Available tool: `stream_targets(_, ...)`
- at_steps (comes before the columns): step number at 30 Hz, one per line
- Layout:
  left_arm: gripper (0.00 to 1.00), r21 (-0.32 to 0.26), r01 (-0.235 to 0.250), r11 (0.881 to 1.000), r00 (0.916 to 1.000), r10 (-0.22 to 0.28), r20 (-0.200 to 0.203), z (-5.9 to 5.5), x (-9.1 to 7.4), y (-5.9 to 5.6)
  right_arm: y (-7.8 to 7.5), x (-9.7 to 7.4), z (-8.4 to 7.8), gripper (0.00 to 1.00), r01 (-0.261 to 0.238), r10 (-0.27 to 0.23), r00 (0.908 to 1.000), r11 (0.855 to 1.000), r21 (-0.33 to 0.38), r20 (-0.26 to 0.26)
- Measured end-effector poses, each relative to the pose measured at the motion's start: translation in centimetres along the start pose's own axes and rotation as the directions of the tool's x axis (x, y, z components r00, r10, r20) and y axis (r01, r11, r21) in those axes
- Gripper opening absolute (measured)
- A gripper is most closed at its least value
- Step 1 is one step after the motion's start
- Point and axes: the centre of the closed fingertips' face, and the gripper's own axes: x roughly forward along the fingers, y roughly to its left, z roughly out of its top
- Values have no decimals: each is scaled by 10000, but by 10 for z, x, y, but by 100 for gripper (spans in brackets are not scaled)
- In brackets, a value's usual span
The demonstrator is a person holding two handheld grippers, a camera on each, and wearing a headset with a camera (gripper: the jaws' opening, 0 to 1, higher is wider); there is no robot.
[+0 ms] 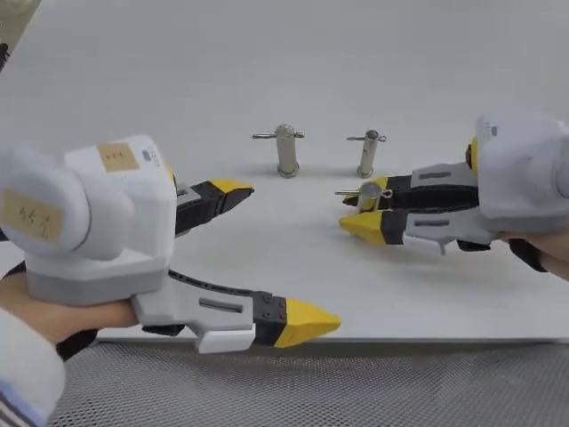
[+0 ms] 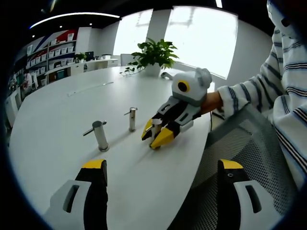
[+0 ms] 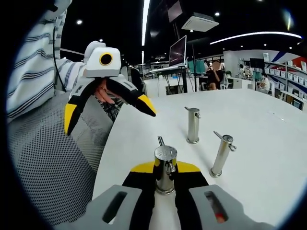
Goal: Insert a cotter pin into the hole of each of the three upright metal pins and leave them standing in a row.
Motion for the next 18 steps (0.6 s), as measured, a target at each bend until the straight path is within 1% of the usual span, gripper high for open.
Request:
stream_targets(3,94,56,-101,9999,9999,101,-61,-3,0,0,0,-10,2,9,-36,36,10000,9999,-100,54)
stream_targets(5,95,66,-133,9999,9997,134,-216,-6,0,0,-2,-18,3,9,-43,44,10000,9999,-148,87)
stream_targets(7,95,54,-165,9998,9995,166,-261,-8,0,0,-7,-26,4,9,13,-10,10000,9997,-225,92)
stream_targets(11,95,-136,-329,9994,9994,327,-124,-7,-3,1,-23,-43,1,9,327,-327,9995,9991,-260,5)
stream_targets(17,95,-264,-480,9985,9987,475,-176,-8,-7,2,-50,-65,0,9,748,-753,9971,9964,-396,-90)
stream_targets(18,95,-366,-540,9979,9985,537,-76,-7,-8,3,-53,-67,-1,9,804,-808,9967,9961,-369,-95)
